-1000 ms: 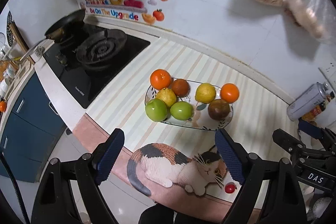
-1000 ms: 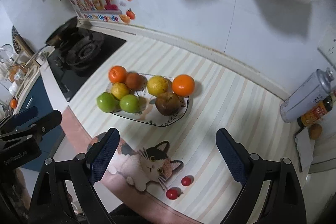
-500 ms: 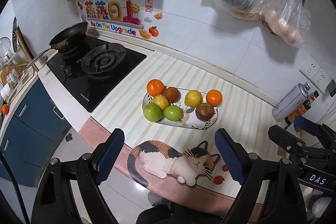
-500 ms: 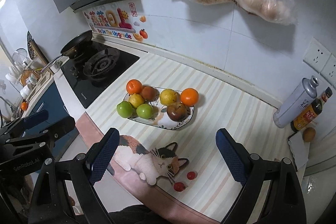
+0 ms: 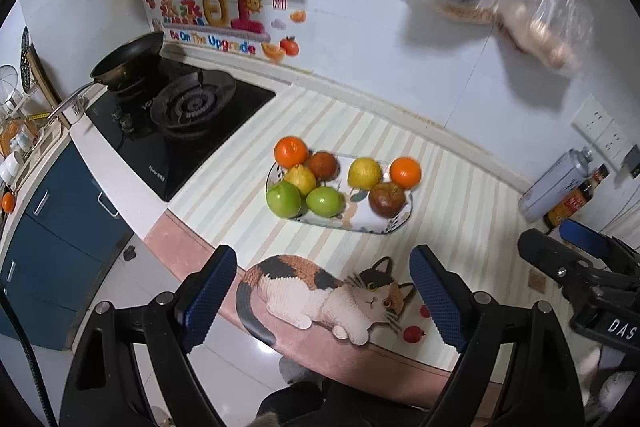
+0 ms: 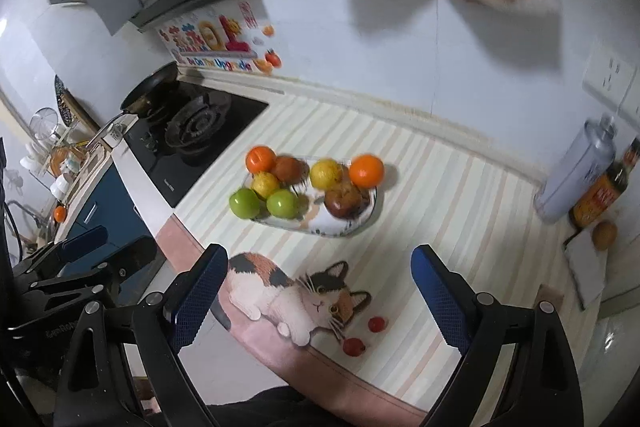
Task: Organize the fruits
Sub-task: 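Withdraw both open tools back over the cat board, then grasp a red cherry tomato with the left tool while the right grasps the other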
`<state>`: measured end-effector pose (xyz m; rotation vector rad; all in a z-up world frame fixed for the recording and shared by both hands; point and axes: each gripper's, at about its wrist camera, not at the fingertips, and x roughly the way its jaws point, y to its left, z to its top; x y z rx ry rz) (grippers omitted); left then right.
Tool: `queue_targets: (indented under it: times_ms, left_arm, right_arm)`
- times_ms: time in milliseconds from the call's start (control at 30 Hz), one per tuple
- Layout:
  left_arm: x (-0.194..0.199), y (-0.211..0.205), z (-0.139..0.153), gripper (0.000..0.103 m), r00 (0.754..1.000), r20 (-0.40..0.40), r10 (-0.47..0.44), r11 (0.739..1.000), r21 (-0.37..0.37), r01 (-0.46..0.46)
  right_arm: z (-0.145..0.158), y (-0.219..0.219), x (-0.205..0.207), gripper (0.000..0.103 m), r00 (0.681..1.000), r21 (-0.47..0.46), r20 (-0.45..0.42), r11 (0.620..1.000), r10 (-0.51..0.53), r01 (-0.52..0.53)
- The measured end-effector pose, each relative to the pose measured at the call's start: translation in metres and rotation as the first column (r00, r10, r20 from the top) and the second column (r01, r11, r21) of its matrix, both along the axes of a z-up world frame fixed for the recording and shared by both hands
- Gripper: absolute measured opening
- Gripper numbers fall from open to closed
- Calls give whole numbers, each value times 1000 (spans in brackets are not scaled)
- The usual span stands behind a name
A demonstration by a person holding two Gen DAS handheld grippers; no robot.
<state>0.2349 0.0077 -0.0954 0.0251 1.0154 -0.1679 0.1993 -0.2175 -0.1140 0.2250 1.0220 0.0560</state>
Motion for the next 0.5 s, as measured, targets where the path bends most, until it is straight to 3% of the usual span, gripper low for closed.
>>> queue_targets:
  times_ms: [33,133,167,233,367,500]
  left_arm:
    - [3,-3,-8,102,1000,-11,1,1000,15,-1]
    - [13,-13,-40,102,998,-63,9,997,82,-4]
    - [17,-16,-51,102,996,-83,10,994,107,-1]
    - [23,-24,-79,102,992,-128,10,988,152,9]
    - [33,-38,-134,102,972,-235,7,976,215,45]
    - [37,-50,-178,102,940,-341,-8,972,217,87]
  right_arm:
    - [-11,-3,2,95,1000,2,-17,1000,-6,6]
    - [-67,-18,10,91,992,18,-120,1000,-22,25]
    - [-90,-23,12,72,987,34,-159,999,-15,20]
    - [-130,-30,15,55,970,45,-243,999,-19,30]
    - [-203,-40,15,53,928,80,-372,995,-28,62]
    - [-241,-42,18,53,907,89,-420,993,-27,71]
